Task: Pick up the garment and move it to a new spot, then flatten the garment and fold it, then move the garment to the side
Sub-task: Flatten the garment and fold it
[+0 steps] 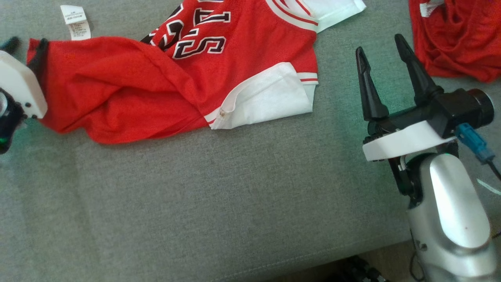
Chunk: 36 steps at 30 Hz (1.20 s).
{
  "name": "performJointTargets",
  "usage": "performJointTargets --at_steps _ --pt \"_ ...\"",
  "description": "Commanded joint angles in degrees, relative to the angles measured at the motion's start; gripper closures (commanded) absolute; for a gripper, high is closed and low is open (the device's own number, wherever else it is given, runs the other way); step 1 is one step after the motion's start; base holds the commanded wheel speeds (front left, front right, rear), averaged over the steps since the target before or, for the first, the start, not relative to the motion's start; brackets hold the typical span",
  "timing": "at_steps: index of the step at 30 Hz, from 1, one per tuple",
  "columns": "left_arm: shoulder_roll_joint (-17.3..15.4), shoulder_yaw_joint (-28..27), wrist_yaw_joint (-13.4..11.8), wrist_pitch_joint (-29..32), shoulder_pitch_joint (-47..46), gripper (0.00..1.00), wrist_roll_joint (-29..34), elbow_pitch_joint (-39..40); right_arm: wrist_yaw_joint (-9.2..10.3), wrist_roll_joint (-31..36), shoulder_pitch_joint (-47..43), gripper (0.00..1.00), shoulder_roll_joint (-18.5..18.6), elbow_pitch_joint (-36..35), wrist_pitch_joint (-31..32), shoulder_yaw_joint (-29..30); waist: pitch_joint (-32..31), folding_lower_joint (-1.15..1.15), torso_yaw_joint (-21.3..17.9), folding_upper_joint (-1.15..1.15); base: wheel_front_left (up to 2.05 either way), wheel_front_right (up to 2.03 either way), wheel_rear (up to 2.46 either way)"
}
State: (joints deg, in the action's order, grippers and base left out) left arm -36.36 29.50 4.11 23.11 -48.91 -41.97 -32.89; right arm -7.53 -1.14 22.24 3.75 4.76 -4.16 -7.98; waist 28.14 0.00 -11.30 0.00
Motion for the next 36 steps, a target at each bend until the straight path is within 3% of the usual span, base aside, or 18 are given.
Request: performJointTargets --at_steps 1,3,4,12,22,27,36 --pt "-3.06 -1.34 0.36 1.15 -0.96 0.58 -0.47 1.15 0.04 -0.48 1.31 0.00 -0.72 -2.01 -0.46 -1.01 -0.10 0.00 0.11 0.00 0.00 0.00 0.00" --pt "-2.89 -0.89 0.74 2.39 -0.78 0.96 -1.05 1.69 0.04 -0.48 1.46 0.00 -0.74 -1.96 -0.51 -0.96 -0.29 0.00 0.31 0.00 0.00 0.00 0.00" --pt "-2.87 -0.71 0.89 2.75 -0.73 1.00 -1.23 2.01 0.04 -0.51 1.53 0.00 -0.75 -1.92 -0.56 -0.97 -0.42 0.00 0.41 0.00 0.00 0.00 0.00" --pt "-2.41 -0.57 0.93 -2.82 -1.22 1.00 0.45 4.39 0.04 -0.79 1.83 0.00 -0.81 -0.91 -1.10 -0.46 -2.92 0.00 1.59 0.00 0.00 0.00 0.00" --pt "-0.41 1.80 2.38 -12.24 1.43 1.00 2.01 9.97 0.04 0.05 -1.18 0.00 -0.82 0.71 -1.13 3.11 -11.13 0.00 5.64 0.00 0.00 0.00 0.00" --pt "1.39 3.57 2.47 -18.49 10.46 1.00 0.71 17.00 0.04 0.59 -6.88 0.00 -0.84 0.38 -0.22 7.21 -17.71 0.00 10.04 0.00 0.00 0.00 0.00" --pt "3.72 6.42 -1.34 -25.69 30.12 1.00 -1.51 24.46 0.04 -0.82 -16.19 0.00 -0.86 -1.29 1.48 10.61 -24.13 0.00 14.16 0.00 0.00 0.00 0.00"
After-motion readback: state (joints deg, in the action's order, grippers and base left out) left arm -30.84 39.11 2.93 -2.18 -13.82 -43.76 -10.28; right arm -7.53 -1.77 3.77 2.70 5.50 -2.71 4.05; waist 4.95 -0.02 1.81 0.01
